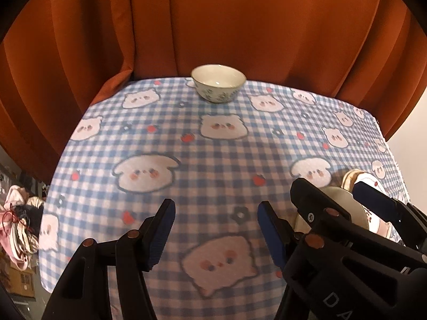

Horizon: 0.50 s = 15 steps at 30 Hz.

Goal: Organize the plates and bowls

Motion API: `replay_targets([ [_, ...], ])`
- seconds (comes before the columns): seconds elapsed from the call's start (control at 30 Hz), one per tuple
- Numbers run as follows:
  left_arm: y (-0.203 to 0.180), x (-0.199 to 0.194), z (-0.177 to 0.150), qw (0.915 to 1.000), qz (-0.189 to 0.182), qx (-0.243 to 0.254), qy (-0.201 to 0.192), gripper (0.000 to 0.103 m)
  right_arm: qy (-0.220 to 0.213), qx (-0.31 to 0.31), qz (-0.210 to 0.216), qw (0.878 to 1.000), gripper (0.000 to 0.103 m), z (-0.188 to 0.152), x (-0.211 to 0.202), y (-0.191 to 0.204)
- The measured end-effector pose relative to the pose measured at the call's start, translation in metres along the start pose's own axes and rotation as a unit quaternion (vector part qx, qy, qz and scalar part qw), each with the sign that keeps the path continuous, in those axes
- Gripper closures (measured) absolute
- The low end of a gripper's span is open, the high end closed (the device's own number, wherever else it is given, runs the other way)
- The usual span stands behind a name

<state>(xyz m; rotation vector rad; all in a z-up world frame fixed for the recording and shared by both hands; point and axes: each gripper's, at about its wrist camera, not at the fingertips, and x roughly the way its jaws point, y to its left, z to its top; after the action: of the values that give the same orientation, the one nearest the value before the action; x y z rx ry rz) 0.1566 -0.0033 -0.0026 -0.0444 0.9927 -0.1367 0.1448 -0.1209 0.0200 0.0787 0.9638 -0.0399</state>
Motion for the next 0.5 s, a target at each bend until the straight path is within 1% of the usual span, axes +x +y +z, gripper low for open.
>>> replay_targets([
  [0.13,0.019,-0.001,0.014,0.9999,0.002,0.008,-0.01,0.03,-0.009,0.0,-0.01,1.0,0.024,0.011,0.001,0.022],
  [0.3,0.035,0.0,0.037,0.9998,0.008,0.008,-0.019,0.029,-0.015,-0.002,-0.009,1.0,0.024,0.029,0.004,0.04],
  [0.43,0.04,0.004,0.057,0.9994,0.017,0.004,-0.031,0.029,-0.024,-0.007,-0.001,1.0,0.023,0.051,0.011,0.049],
  [0.5,0.039,0.01,0.07,0.9989,0.028,-0.001,-0.037,0.029,-0.028,-0.01,0.004,1.0,0.023,0.062,0.016,0.05],
])
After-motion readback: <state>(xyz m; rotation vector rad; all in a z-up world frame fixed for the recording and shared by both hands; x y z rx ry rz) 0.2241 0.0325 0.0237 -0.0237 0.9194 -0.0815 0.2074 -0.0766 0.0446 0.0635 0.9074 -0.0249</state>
